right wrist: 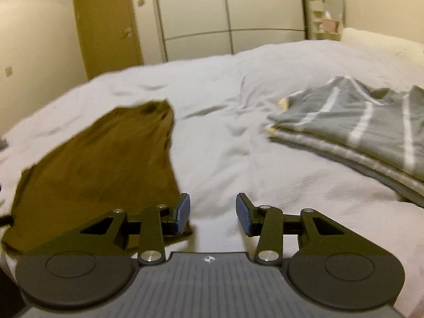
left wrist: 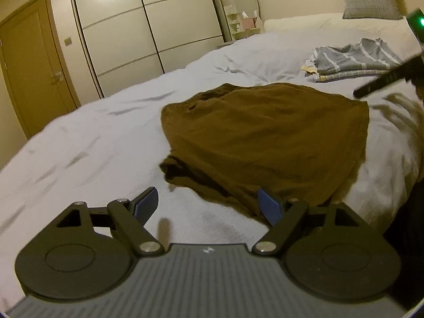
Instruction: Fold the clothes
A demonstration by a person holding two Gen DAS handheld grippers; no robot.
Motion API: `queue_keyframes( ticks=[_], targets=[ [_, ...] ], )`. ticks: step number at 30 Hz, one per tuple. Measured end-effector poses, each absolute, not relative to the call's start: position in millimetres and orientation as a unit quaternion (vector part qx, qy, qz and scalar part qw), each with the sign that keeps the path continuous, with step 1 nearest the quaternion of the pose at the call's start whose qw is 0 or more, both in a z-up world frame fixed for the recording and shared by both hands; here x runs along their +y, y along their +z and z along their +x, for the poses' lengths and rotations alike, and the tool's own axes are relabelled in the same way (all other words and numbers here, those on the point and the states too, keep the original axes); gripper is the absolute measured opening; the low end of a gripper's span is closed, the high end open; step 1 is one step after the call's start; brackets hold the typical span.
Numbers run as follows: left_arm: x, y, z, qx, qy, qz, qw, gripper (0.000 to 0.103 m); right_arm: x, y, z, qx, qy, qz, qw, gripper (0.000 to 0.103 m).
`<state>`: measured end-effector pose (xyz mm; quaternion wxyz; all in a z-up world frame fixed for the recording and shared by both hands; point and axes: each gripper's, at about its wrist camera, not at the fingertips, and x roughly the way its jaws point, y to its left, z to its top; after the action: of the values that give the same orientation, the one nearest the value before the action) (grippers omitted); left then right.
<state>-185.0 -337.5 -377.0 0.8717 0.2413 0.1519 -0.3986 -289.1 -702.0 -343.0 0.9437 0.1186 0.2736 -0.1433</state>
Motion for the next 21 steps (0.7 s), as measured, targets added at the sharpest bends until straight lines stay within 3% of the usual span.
queue_keyframes(
  ticks=[12,20,21],
  targets=[
    [-327,-423,-251,-0.061,-0.443,0.516,0.731,0.076,-651,-340,-307,0.277,-0.068,0.118,0.951,0.044],
    [-360,-442,-257,-0.123,-0.443,0.560,0.689,0.077,-639,-337,-306,0.278,-0.067,0.099,0.953,0.045],
    [-363,-441,-257,-0.124,-0.441,0.556,0.693,0.072,-637,-336,-306,0.278,-0.066,0.091,0.954,0.045]
  ],
)
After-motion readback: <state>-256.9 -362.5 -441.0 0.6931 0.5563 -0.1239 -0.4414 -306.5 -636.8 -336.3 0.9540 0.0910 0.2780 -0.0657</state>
